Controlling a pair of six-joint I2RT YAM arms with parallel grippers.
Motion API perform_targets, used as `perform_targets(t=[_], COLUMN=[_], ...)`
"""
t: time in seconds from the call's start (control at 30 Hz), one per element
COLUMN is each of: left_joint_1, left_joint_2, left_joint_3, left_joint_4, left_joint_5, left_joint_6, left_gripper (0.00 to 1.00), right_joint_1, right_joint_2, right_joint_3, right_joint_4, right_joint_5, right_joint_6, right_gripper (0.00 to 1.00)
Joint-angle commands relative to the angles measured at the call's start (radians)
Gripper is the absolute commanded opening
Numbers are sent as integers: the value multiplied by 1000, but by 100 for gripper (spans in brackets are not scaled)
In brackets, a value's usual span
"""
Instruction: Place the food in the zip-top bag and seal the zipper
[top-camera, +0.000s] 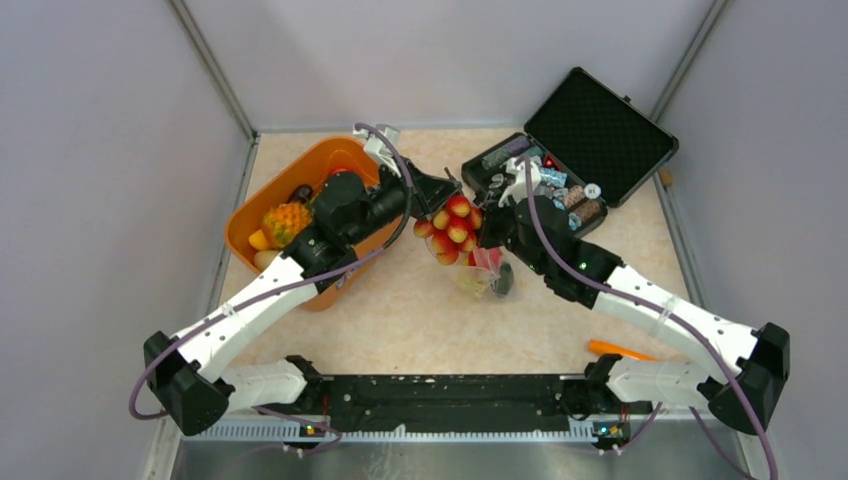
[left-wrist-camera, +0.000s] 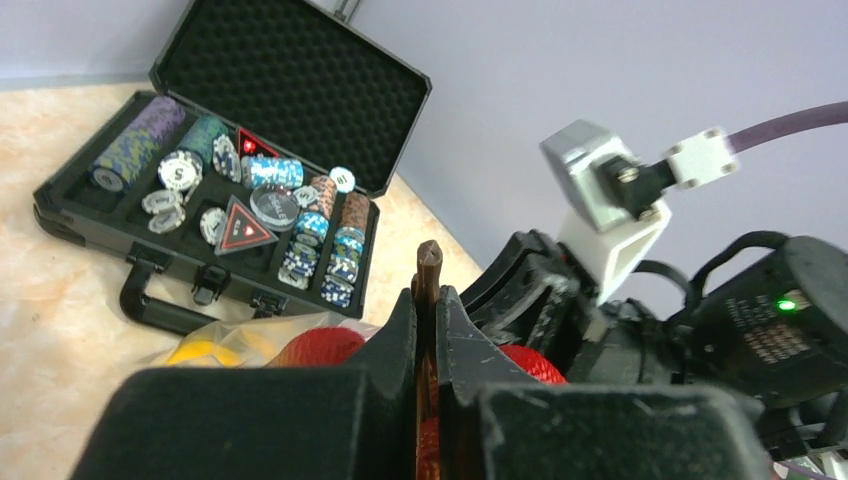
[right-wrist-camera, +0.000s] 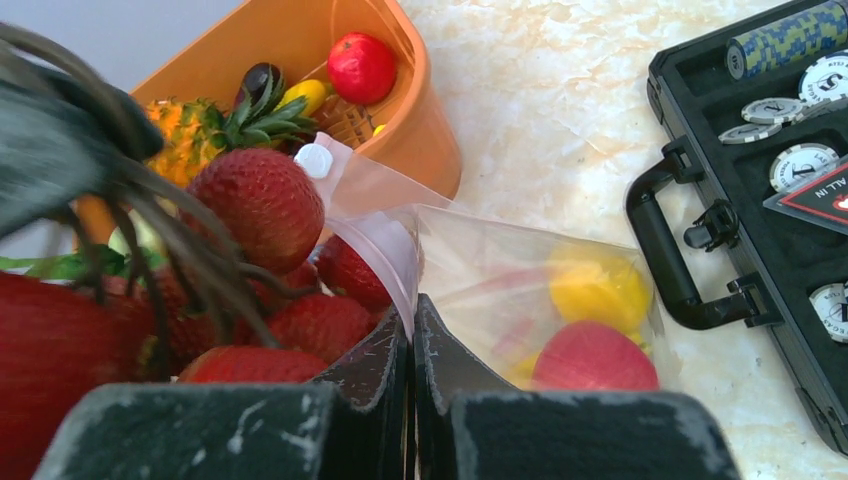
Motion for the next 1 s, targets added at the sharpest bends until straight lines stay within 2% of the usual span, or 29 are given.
perform_targets(t=[0.0,0.23,0.47,0.67,0.77,0.97], left_joint_1=[-15,-24,-28,-52,-66,-121], left_joint_2=[13,-26,-21,-19,-5,51], left_joint_3=[-79,-115,-82,-41,1,58], left_joint_4=[145,86,-7,-98,-194,-156], left_joint_5=[-23,-127,-174,-304,-375,-451], left_joint_6=[-63,18,39,97,137,119], left_gripper=[0,0,0,0,0,0], right_joint_1=[14,14,15,14,15,14], right_joint_2=[-56,-101,-93,-80,-80,-38], right_joint_3=[13,8,19,37,39,46], right_joint_4=[86,80,68,52,54,71], right_joint_5=[-5,4,5,18,20,-67], right_joint_6=[35,52,67,68,60,41], right_gripper=[0,0,0,0,0,0])
